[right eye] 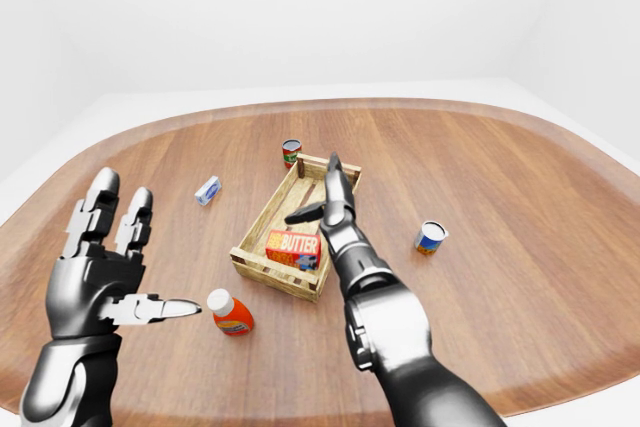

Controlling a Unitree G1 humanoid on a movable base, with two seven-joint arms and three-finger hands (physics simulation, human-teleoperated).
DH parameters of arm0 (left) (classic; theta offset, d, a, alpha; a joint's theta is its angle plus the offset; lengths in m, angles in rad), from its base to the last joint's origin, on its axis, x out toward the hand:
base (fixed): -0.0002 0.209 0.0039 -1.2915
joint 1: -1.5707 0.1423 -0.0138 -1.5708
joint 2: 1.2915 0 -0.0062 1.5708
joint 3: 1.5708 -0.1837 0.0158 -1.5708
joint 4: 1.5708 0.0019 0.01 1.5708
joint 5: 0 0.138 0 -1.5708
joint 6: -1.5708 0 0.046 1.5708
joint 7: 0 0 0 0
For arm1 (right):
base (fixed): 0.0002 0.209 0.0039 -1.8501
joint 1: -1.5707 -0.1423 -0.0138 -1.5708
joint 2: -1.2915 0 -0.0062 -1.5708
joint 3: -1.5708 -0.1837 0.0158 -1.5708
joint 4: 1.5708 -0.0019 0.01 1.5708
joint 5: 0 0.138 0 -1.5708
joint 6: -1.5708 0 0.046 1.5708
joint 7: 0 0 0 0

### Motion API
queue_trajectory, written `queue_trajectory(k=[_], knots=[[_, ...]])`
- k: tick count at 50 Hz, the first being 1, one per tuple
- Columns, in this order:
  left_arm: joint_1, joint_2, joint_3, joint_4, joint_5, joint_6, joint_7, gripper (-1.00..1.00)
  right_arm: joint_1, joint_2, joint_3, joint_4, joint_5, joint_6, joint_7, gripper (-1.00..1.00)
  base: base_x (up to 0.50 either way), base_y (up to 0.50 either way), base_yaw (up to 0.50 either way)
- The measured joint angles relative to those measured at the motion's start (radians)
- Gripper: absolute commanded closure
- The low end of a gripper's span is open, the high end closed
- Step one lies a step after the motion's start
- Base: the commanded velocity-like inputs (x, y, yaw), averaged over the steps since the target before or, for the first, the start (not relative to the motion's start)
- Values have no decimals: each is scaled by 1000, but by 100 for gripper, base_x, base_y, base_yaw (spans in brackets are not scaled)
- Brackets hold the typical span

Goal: Pick up the butter and put it in the tray.

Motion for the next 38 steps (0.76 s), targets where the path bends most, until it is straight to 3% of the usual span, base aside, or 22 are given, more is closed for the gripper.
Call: queue_trajectory(k=[6, 10, 22, 38], knots=[[3, 0, -1, -5, -1, 0, -1, -100, -4, -5, 34, -65, 5, 66, 76, -100, 0, 0, 0], [5, -1, -2, -8, 0, 0, -2, -100, 34, -13, 59, -186, 11, 145, 142, -100, 0, 0, 0], [12, -2, -9, -12, 4, 0, -4, -100, 316, -39, 108, -850, 16, 145, 376, -100, 0, 0, 0], [13, -3, -6, -13, 1, 0, -8, -100, 892, -51, 111, -1638, 145, 145, 554, -100, 0, 0, 0]])
